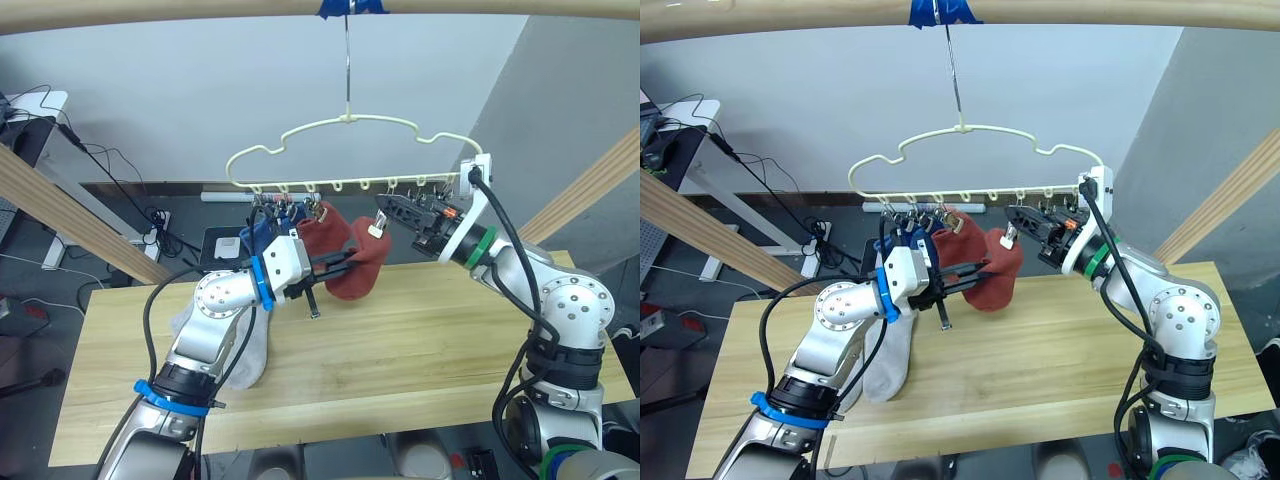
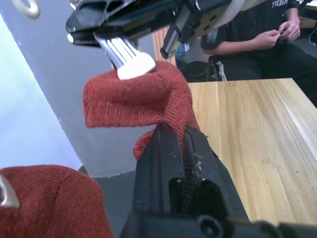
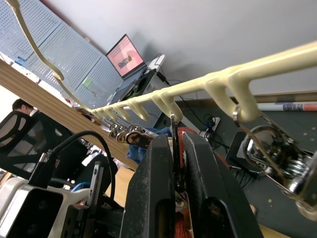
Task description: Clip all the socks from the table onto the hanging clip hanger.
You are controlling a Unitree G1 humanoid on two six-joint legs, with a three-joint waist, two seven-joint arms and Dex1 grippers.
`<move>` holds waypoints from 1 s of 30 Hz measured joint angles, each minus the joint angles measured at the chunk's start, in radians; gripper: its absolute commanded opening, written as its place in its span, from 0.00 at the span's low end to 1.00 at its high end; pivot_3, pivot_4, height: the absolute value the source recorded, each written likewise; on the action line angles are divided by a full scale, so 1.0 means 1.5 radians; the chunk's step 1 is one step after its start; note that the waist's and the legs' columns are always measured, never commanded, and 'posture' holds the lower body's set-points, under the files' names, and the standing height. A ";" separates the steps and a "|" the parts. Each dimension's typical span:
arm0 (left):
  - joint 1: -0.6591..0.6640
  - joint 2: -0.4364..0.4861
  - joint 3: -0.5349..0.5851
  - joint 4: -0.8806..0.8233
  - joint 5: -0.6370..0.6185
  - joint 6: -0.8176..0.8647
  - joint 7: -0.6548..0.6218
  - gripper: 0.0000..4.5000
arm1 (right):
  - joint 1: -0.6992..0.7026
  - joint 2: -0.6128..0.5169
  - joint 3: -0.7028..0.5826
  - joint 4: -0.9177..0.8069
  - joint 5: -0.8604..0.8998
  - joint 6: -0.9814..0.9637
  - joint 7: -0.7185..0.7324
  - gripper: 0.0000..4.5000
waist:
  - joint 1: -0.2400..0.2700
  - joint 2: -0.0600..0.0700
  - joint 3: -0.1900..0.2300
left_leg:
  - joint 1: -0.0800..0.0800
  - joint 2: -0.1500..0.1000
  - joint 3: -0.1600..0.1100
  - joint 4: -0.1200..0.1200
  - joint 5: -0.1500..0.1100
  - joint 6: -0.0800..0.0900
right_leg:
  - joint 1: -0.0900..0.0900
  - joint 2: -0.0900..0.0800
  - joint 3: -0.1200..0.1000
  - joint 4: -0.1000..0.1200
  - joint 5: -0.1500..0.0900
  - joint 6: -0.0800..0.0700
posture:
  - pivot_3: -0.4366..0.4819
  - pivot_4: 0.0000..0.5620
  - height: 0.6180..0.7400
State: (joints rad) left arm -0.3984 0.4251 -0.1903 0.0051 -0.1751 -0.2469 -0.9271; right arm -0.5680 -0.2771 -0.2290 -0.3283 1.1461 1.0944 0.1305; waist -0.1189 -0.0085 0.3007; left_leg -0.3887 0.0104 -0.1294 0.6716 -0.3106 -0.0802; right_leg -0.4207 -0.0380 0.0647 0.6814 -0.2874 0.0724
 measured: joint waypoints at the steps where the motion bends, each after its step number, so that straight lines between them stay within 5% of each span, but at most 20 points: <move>1: 0.000 0.000 0.000 0.000 0.000 0.000 0.000 0.00 | 0.001 -0.002 0.003 0.000 0.000 0.000 0.001 0.30 | 0.000 0.000 0.000 | 0.000 0.000 0.000 0.000 0.000 0.000 | 0.000 0.000 0.000 0.000 0.000 0.000 | 0.32 0.54 1.00; 10: 0.000 0.000 0.000 -0.001 0.000 0.018 0.001 0.00 | 0.011 -0.027 0.011 0.000 -0.004 -0.018 0.011 0.99 | 0.000 0.000 0.000 | 0.000 0.000 0.000 0.000 0.000 0.000 | 0.000 0.000 0.000 0.000 0.000 0.000 | 0.31 0.53 1.00; 21: -0.005 -0.020 0.000 -0.001 0.001 0.058 0.024 0.00 | 0.102 -0.171 -0.003 -0.088 0.024 -0.013 0.053 0.99 | 0.001 0.000 0.000 | -0.003 0.000 -0.001 0.003 0.000 0.000 | 0.000 0.000 -0.001 0.000 0.000 0.000 | 0.28 0.52 1.00; 30: -0.005 -0.030 0.001 -0.001 0.000 0.078 0.036 0.56 | 0.185 -0.200 -0.001 -0.188 -0.027 -0.076 0.053 1.00 | 0.000 0.000 0.000 | -0.003 0.000 -0.001 0.004 0.000 0.000 | 0.000 0.000 -0.001 0.000 0.001 0.001 | 0.27 0.52 1.00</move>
State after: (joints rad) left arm -0.4064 0.3804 -0.1894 0.0038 -0.1750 -0.1305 -0.8736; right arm -0.2897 -0.5766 -0.2310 -0.6109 1.1055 0.9811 0.2099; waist -0.1194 -0.0086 0.3007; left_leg -0.3927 0.0100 -0.1311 0.6769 -0.3105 -0.0799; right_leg -0.4209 -0.0379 0.0631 0.6819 -0.2865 0.0739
